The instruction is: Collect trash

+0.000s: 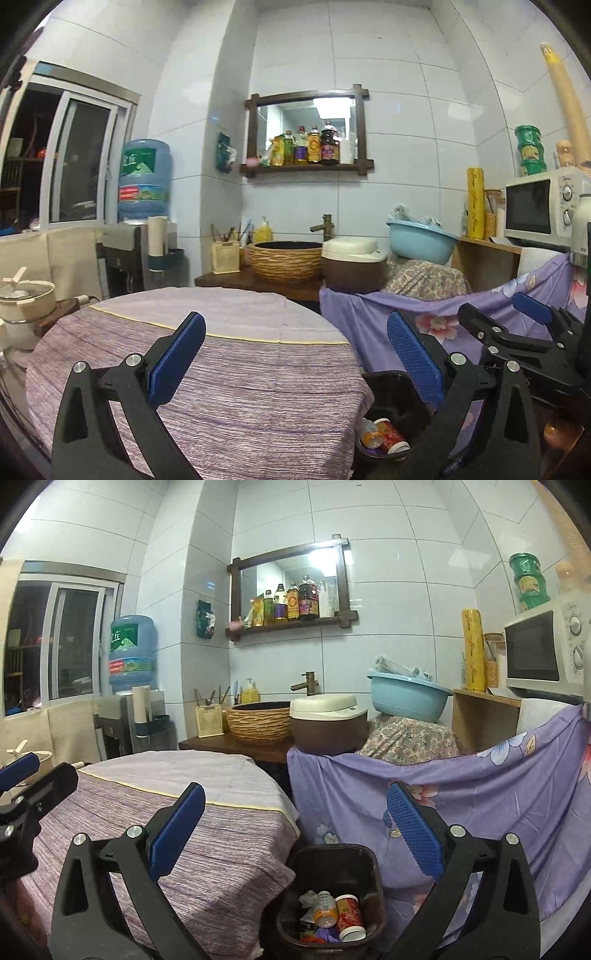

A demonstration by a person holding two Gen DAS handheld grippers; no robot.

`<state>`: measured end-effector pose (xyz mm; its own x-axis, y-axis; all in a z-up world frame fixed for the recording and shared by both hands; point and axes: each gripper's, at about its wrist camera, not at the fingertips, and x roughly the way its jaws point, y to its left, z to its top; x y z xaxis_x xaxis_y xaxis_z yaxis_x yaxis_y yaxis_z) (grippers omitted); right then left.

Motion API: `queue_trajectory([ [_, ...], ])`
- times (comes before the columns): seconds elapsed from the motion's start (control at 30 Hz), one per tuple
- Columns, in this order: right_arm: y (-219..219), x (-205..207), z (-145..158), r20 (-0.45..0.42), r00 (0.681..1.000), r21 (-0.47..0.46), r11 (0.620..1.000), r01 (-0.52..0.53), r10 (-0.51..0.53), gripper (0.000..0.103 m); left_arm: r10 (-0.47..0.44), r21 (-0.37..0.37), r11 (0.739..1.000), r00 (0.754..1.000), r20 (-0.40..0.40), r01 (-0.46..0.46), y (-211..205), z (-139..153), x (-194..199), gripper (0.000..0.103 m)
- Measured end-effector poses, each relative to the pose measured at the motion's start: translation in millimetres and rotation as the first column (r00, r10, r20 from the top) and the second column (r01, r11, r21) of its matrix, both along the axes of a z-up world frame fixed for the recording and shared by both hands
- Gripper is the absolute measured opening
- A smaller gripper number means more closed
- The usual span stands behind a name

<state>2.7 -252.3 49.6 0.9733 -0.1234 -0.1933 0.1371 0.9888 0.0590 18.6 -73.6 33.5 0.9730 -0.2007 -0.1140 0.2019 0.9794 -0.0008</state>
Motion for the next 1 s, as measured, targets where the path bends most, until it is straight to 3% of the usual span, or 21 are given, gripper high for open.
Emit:
queue_trajectory([
  [0.27, 13.4, -7.3, 6.9, 0.006, 1.0, -0.034, 0.999, -0.018, 0.018, 0.097, 0.049, -0.002, 0.999, 0.999, 0.016, -0.049, 6.6, 3.3, -6.9, 0.098],
  [1.0, 14.2, -9.2, 9.0, 0.019, 1.0, -0.067, 0.998, 0.016, -0.015, 0.097, 0.057, -0.009, 0.998, 0.998, -0.021, -0.058, 11.0, 1.3, -1.9, 0.098],
])
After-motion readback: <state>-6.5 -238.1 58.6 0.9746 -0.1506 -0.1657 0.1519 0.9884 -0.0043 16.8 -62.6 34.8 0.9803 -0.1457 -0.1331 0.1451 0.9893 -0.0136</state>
